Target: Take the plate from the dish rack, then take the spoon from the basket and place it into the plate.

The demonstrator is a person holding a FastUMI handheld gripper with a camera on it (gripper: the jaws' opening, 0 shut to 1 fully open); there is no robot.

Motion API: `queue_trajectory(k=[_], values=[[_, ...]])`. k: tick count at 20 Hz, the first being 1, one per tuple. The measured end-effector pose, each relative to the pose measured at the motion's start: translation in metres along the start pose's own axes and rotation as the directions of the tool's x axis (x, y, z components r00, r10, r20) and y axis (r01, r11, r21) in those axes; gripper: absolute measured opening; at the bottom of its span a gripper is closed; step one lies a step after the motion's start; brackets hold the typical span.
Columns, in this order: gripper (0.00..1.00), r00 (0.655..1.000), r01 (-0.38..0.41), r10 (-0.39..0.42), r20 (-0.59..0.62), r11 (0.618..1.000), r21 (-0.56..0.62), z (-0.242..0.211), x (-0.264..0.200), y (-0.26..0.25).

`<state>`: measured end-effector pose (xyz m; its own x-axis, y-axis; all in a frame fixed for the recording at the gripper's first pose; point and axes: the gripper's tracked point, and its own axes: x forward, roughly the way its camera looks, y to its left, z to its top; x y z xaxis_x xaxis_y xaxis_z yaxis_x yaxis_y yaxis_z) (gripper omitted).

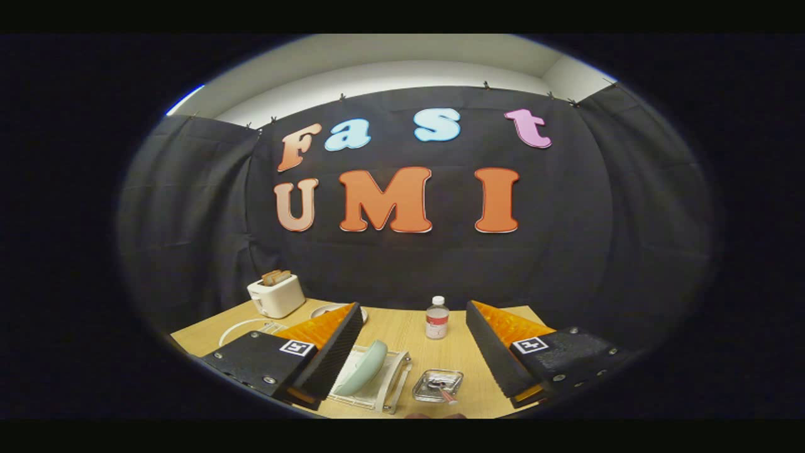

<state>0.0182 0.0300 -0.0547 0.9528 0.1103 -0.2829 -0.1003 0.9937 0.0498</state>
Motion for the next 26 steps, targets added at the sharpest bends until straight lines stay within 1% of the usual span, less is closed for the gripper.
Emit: queue_trajectory(k=[6,10,12,14,18,20,22,23,24,26], values=[[0.98,0.991,-0.016,0.024,-0.133,0.998,0.06,-0.022,0.016,0.01],[0.98,0.961,-0.023,0.054,-0.27,0.993,0.117,-0.047,0.027,0.022],[0.98,0.931,-0.027,0.075,-0.357,0.99,0.136,-0.063,0.031,0.03],[0.96,0.904,-0.031,0.089,-0.419,0.989,0.144,-0.073,0.035,0.036],[0.94,0.835,-0.012,0.097,-0.542,0.987,0.159,-0.092,0.047,0.045],[0.93,0.791,-0.018,0.11,-0.602,0.987,0.157,-0.105,0.053,0.051],[0.92,0.731,-0.008,0.115,-0.673,0.987,0.16,-0.119,0.058,0.054],[0.9,0.705,0.005,0.126,-0.698,0.983,0.182,-0.125,0.059,0.058],[0.87,0.689,0.009,0.131,-0.713,0.982,0.189,-0.131,0.063,0.062],[0.84,0.657,0.025,0.099,-0.748,0.988,0.153,-0.144,0.069,0.059]])
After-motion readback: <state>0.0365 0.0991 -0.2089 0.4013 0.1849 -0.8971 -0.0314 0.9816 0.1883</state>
